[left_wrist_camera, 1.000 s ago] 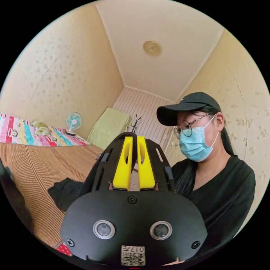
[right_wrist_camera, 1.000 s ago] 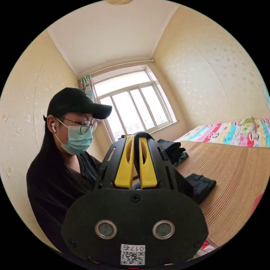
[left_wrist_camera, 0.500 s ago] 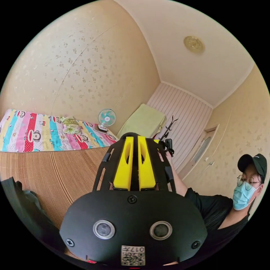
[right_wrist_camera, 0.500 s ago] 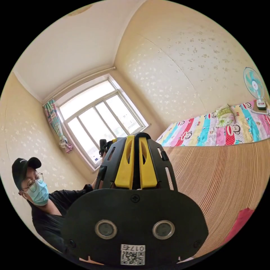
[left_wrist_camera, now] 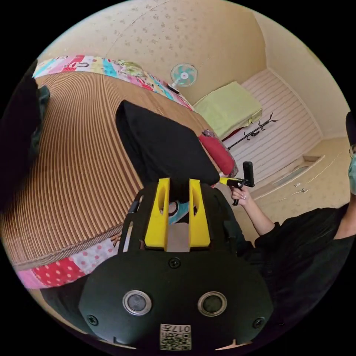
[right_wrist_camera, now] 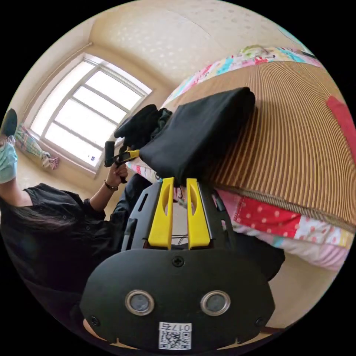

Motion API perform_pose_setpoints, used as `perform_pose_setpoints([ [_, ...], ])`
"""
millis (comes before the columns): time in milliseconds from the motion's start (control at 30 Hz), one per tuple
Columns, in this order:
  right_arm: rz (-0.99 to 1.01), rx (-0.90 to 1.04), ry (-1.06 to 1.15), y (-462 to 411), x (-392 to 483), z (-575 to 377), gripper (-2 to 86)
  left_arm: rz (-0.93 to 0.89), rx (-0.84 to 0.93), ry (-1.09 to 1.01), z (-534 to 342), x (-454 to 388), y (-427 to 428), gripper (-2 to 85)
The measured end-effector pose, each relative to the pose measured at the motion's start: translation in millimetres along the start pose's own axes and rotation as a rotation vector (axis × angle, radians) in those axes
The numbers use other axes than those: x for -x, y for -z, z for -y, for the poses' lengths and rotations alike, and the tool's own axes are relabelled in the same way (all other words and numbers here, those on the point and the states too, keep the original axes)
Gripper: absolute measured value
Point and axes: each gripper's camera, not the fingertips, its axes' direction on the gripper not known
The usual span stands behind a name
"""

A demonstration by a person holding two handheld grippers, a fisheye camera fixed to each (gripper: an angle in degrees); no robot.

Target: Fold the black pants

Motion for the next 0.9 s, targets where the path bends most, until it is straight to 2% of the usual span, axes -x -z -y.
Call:
perform_pose_setpoints([
  [67,-0.028,-0.083,-0.104,12.6,-16.0,-21.1,10.5,-0.003,-0.167,0.119,-6.7,19.8,26.7,13.4],
  [100,-0.012,-0.130,-0.119,19.5,-19.5,-20.5,11.5,-0.018,-0.196,0.137,-2.3,24.6,31.2,14.3],
  [167,0.085,-0.290,-0.166,39.7,-36.0,2.7,15.1,-0.075,-0.179,0.155,34.8,40.1,26.8,17.4],
  [200,0.106,-0.299,-0.178,39.9,-40.8,13.0,15.9,-0.084,-0.150,0.152,45.9,42.6,20.7,18.1],
  [333,0.099,-0.156,-0.214,-6.9,-59.9,89.6,17.6,-0.002,0.156,0.141,96.6,50.3,-52.7,18.1],
  [533,0.157,-0.020,-0.226,-40.0,-41.1,104.0,14.7,0.012,0.164,0.209,49.8,24.9,-56.2,11.2],
  [600,0.248,0.043,-0.212,-44.0,-38.0,86.9,12.4,-0.016,0.138,0.153,21.0,8.6,-40.2,8.8],
  [667,0.451,0.000,-0.203,-40.9,-25.9,54.6,10.0,-0.136,0.083,0.180,-23.6,-5.3,-13.8,6.8],
  [733,0.533,-0.023,-0.142,-36.7,1.5,44.6,9.6,-0.192,0.008,0.210,-52.5,-17.4,16.0,6.6],
  [900,0.593,0.004,0.123,-28.4,112.5,103.4,8.2,-0.083,-0.278,0.095,-71.1,-71.6,142.8,6.6],
])
